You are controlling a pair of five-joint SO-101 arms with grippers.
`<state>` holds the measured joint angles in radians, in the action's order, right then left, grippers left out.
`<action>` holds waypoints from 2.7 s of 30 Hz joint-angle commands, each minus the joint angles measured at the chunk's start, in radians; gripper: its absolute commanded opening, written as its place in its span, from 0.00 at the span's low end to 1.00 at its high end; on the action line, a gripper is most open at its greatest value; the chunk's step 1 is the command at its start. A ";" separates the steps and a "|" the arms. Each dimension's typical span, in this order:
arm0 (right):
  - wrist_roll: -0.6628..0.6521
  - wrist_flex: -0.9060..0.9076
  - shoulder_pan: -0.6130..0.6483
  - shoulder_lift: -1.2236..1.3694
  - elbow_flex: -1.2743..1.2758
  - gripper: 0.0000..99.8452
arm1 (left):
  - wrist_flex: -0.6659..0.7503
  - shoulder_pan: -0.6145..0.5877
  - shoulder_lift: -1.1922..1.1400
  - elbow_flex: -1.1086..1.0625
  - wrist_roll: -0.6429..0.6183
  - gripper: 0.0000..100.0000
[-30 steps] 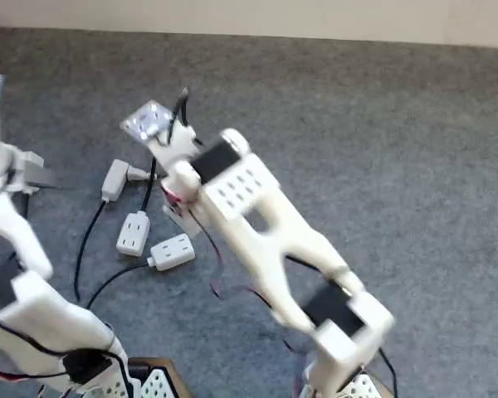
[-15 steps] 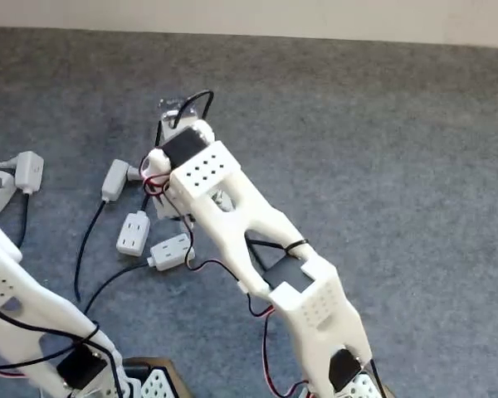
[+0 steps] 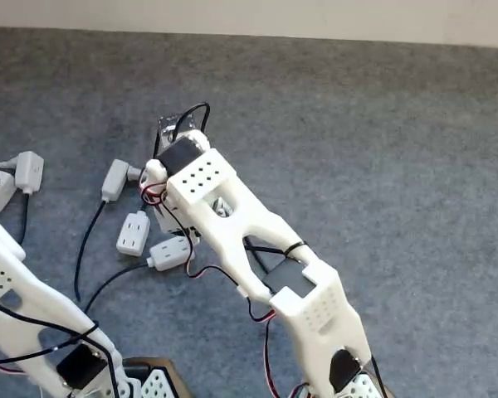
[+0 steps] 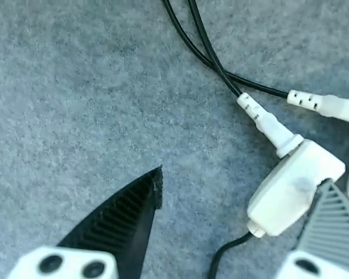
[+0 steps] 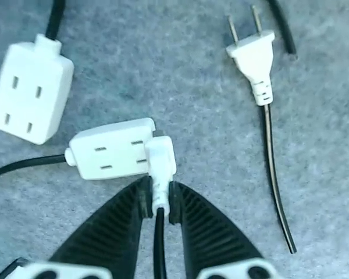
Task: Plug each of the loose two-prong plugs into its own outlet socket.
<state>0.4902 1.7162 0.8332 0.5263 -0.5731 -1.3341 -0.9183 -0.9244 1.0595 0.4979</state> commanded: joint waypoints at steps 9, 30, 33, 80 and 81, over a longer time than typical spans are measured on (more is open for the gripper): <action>-0.005 0.047 0.028 -0.097 -0.045 0.00 | -0.014 0.005 0.015 0.045 0.000 0.39; -0.037 0.042 0.091 -0.156 0.025 0.00 | -0.014 0.002 0.015 0.047 0.000 0.39; -0.037 0.038 0.073 -0.139 0.025 0.00 | -0.014 0.002 0.016 0.047 0.000 0.39; -0.031 0.041 0.016 0.022 -0.039 0.00 | -0.009 -0.022 0.021 0.047 0.005 0.39; -0.031 0.041 0.021 0.024 -0.044 0.00 | -0.008 -0.022 0.021 0.047 0.005 0.39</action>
<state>0.4641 1.7162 0.8638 0.5462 -0.5808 -1.3433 -0.9275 -0.9260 1.0625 0.4994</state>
